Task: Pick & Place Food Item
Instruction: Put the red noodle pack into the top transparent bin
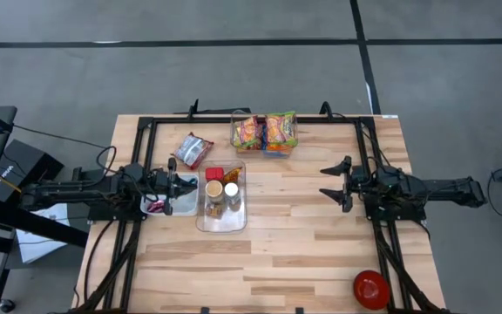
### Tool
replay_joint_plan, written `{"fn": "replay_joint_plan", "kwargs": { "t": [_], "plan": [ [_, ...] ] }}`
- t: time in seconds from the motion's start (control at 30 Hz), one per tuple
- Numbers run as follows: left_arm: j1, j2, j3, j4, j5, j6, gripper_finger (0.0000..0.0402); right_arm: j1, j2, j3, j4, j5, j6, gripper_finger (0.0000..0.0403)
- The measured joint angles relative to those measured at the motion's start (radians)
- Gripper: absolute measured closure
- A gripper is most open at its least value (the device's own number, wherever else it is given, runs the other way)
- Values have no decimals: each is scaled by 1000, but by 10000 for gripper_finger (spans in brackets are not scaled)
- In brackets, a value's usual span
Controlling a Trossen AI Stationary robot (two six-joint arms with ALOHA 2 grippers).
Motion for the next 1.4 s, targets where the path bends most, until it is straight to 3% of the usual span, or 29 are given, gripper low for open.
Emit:
{"fn": "replay_joint_plan", "kwargs": {
  "t": [0.33, 0.53, 0.67, 0.73, 0.9, 1.0, 1.1, 1.23, 1.4],
  "plan": [
    [0, 0, 0, 46, 0, 0, 389, 0, 0, 0, 1, 0, 0, 72],
    [0, 0, 0, 417, -14, -22, 389, 0, 0, 0, 1, 0, 0, 72],
    [0, 0, 0, 688, -16, 58, 389, 0, 0, 0, 1, 0, 0, 72],
    [-1, 0, 25, 710, -46, 96, 389, 0, 0, 0, 1, 0, 0, 72],
    [0, 58, 178, 536, -341, 142, 389, 0, 0, 0, 1, 0, 0, 72],
    [0, 137, 299, 446, -437, 268, 389, 0, 0, 0, 0, 0, 0, 72],
    [0, 250, 415, 423, -561, 372, 389, 0, 0, 0, 0, 0, 0, 72],
    [0, 401, 575, 333, -831, 515, 389, 0, 0, 0, -1, 0, 0, 72],
    [28, 592, 694, 325, -1056, 514, 390, 0, 0, 0, -1, 0, 0, 72]
  ]
}}
